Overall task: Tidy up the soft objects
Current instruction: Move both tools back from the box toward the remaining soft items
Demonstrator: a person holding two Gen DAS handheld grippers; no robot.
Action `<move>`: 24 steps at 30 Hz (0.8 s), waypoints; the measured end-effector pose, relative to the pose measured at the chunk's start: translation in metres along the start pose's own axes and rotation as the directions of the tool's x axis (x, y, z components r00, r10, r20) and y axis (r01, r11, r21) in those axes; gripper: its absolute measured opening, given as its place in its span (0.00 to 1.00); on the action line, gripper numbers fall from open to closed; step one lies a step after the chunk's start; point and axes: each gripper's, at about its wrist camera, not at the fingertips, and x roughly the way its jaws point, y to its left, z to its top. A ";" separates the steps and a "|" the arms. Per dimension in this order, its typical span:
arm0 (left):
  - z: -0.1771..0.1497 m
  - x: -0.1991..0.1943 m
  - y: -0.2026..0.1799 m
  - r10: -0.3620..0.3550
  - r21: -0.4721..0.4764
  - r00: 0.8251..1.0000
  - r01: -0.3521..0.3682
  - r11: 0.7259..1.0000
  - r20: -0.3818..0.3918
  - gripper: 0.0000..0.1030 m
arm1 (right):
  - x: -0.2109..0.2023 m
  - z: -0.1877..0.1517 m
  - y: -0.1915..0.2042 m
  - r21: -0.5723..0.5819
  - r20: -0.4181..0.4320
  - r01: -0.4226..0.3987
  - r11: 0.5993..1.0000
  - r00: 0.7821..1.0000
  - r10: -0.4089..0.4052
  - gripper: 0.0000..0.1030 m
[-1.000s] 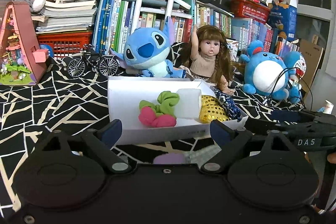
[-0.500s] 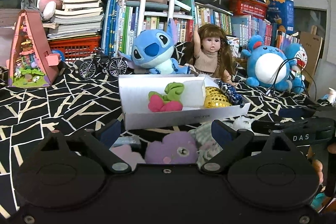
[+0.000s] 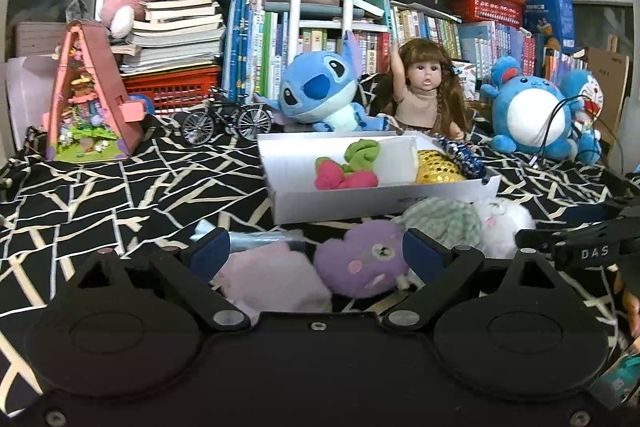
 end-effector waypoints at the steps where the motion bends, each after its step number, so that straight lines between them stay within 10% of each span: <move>1: -0.002 -0.001 0.000 0.008 0.004 1.000 -0.008 1.000 0.002 0.90 | 0.000 -0.001 -0.001 0.000 -0.003 0.003 1.000 1.000 -0.003 1.00; 24: -0.033 -0.033 0.033 0.172 -0.046 0.985 -0.173 0.984 -0.025 0.79 | -0.004 -0.014 -0.004 -0.005 -0.022 0.037 0.999 0.999 -0.037 0.98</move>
